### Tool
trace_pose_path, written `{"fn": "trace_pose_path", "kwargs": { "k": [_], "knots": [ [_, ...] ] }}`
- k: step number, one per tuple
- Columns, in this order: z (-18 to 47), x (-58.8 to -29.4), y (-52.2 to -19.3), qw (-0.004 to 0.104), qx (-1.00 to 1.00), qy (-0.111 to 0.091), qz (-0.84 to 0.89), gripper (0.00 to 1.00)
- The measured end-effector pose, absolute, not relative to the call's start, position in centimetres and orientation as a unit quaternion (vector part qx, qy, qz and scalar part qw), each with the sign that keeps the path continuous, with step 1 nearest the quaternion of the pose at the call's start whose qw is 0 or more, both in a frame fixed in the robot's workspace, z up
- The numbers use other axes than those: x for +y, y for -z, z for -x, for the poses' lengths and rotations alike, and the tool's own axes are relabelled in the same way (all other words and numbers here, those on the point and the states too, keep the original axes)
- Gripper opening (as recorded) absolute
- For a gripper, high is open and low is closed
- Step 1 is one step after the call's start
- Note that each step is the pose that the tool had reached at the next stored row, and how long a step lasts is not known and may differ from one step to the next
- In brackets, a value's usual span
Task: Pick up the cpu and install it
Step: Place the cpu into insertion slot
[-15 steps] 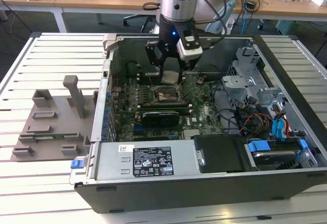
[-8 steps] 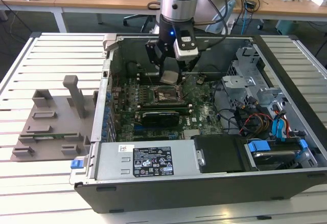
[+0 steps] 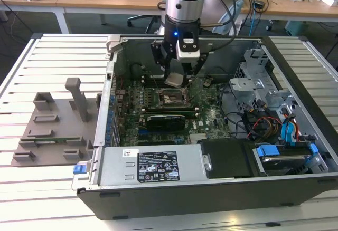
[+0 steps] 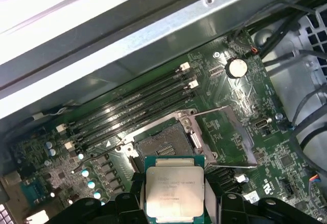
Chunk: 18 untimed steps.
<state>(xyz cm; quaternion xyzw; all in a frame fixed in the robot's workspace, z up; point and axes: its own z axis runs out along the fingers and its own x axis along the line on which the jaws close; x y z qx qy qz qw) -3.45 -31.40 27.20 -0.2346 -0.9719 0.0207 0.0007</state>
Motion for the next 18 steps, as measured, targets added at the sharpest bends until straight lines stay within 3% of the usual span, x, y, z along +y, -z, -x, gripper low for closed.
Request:
{"fn": "trace_pose_path", "kwargs": {
  "k": [18],
  "knots": [
    [3.45,-31.4,-27.17,0.003,-0.946,-0.021,0.323,0.55]
  ]
}}
